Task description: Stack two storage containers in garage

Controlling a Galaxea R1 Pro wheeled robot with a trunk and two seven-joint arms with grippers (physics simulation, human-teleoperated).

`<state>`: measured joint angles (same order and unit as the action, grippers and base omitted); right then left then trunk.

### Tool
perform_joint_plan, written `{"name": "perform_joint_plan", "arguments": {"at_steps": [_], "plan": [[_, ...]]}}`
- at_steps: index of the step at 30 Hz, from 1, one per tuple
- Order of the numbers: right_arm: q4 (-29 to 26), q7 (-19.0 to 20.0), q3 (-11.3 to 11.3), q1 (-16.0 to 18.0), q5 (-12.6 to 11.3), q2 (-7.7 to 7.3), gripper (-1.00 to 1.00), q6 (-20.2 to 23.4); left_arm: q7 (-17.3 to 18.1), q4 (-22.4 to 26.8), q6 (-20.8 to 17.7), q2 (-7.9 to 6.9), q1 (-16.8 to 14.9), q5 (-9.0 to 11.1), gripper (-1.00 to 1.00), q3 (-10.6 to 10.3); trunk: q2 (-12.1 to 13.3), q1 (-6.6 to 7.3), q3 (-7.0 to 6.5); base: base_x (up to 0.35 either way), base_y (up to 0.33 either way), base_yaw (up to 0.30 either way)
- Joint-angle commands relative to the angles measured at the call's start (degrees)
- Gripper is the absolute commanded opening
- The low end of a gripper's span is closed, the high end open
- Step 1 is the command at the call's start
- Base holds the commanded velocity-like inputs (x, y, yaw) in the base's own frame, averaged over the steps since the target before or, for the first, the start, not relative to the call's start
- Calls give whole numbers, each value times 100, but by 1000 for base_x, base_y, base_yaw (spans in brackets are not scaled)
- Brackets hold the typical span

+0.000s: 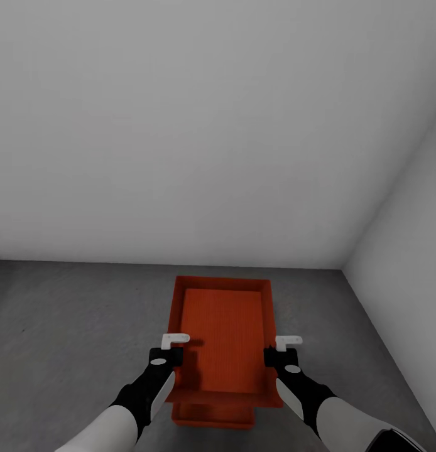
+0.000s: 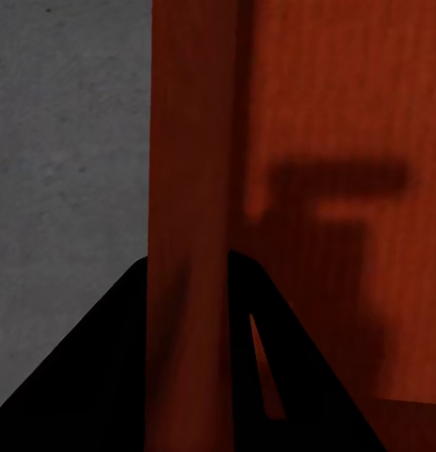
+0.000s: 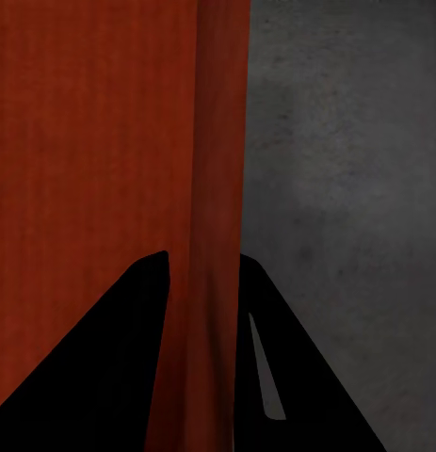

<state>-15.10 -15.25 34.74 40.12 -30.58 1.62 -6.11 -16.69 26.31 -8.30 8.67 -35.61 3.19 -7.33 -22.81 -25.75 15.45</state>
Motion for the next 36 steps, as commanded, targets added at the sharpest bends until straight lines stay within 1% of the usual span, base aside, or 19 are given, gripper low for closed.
{"name": "perform_joint_plan", "arguments": {"at_steps": [1, 17, 36], "plan": [[-10, -198, -82, 13, 61, -3, -100, -40, -76, -4, -339, -7, 1, 141, -100, -93, -11, -3, 10, 0, 0, 0], [-10, -197, -82, 13, 61, -3, -100, -38, -76, 3, -339, -13, 1, 147, -100, -93, -11, -3, 17, 0, 0, 0], [-10, -193, -82, 13, 61, -3, -100, -38, -71, -3, -339, -14, 1, 147, -100, -93, -11, -3, 186, 0, 0, 0]]}}
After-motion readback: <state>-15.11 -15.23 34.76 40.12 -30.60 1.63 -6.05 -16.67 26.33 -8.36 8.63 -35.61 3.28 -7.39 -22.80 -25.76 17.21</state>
